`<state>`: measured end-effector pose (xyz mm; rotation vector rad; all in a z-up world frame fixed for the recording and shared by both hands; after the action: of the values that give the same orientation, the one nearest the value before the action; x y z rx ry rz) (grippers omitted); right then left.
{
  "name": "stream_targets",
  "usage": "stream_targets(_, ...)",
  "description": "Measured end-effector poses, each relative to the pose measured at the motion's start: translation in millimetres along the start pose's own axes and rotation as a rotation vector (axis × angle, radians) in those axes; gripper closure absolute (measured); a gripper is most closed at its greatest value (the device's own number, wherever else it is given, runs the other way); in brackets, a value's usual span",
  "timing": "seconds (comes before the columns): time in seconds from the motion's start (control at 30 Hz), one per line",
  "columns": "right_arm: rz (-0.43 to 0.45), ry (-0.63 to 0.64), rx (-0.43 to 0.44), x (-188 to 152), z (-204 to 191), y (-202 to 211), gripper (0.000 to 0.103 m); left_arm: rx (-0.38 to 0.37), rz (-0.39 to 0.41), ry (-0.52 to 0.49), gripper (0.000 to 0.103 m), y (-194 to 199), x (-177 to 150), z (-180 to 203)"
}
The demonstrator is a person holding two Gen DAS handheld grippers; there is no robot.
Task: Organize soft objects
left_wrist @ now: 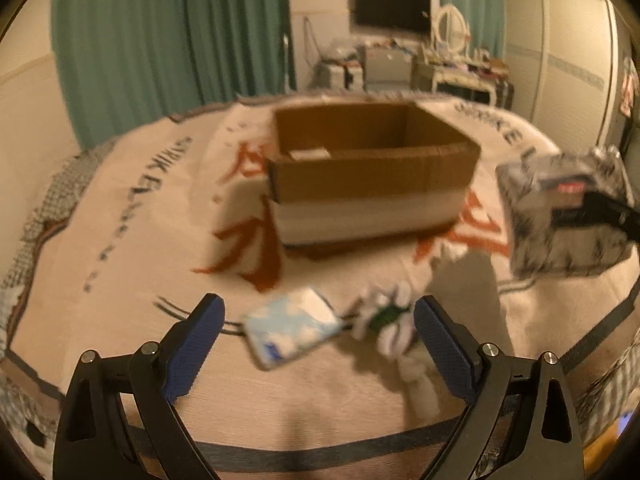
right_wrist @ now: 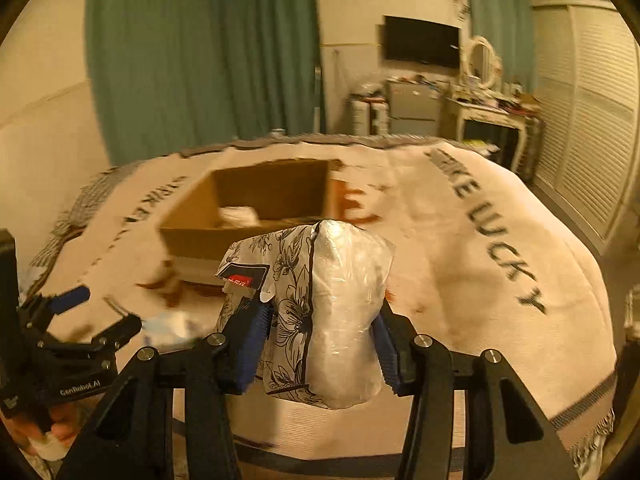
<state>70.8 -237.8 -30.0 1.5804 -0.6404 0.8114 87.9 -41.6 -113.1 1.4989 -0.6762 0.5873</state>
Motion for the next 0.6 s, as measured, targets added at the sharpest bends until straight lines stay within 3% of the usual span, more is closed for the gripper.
stream_targets(0.2, -0.037, -0.04, -0.024, -9.8, 21.7, -21.0, 0.055, -0.028, -0.087, -0.082, 0.008, -34.9, -12.8, 24.8)
stream_targets(0.27, -0.049, -0.043, -0.013, -12.1, 23.3, -25.0, 0.055, -0.037, -0.113, -0.099, 0.015, -45.4, -14.1, 30.1)
stream_targets(0.43, -0.058, -0.026, -0.026, -10.8, 26.0, -36.7, 0.055, -0.073, -0.141, -0.141, 0.021, -65.2, -12.8, 39.1)
stream_targets(0.6, -0.077, -0.032, -0.038, -10.1, 29.0, -50.7, 0.055, -0.125, -0.158, -0.173, 0.056, -77.8, -12.4, 45.0)
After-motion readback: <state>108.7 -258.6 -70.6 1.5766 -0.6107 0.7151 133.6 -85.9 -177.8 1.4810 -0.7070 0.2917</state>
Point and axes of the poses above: each gripper's, at about its wrist camera, not at the fingertips, and y roughly against the way its jaws point, z to its right, x to its top, the point moved 3 cm from there along -y, roughly the way its jaws point, and after that the axes turned 1 degree about y, right-handed, at the moved point
